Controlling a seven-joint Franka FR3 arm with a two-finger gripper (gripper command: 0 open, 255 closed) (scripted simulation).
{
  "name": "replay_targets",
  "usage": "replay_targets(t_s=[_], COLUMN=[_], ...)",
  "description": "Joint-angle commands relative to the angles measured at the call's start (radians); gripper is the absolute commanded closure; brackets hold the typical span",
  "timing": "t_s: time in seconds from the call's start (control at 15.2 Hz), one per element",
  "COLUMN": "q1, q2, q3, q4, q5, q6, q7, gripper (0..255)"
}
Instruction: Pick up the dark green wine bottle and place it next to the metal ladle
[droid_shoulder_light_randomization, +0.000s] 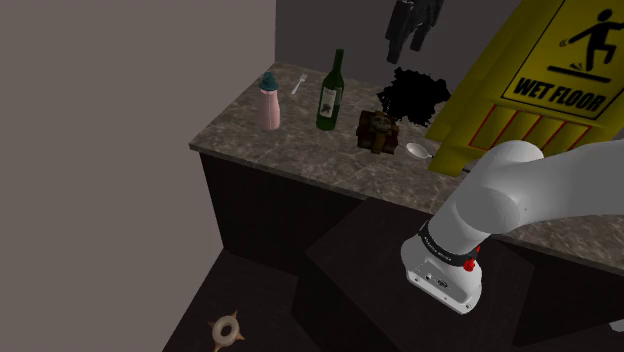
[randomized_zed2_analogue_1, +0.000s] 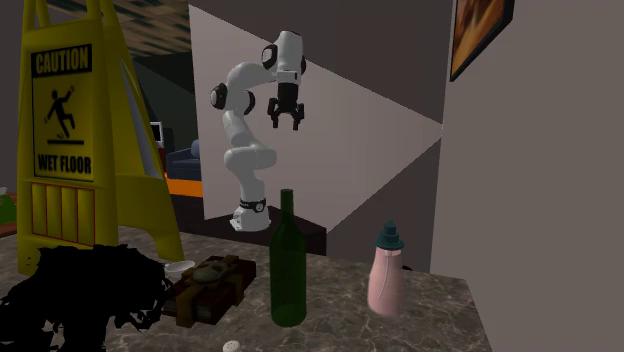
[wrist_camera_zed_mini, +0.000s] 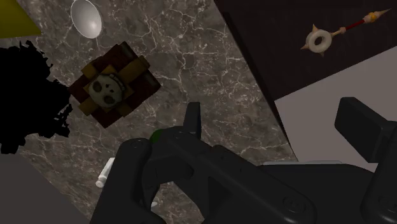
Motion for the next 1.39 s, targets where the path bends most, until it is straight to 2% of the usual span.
replay_targets(t_s=[0.0, 0.66, 1.32], q1=[0.000, -0.042, -0.070], q2=[0.000, 0.265, 0.589], q3=[0.000, -0.120, -0.227], q4=[0.000, 0.053, 0.235], q5=[0.000, -0.051, -0.022], q6=[0.000, 0.257, 0.441], q7=[0.000, -0.091, -0.194], gripper=[0, 0, 0])
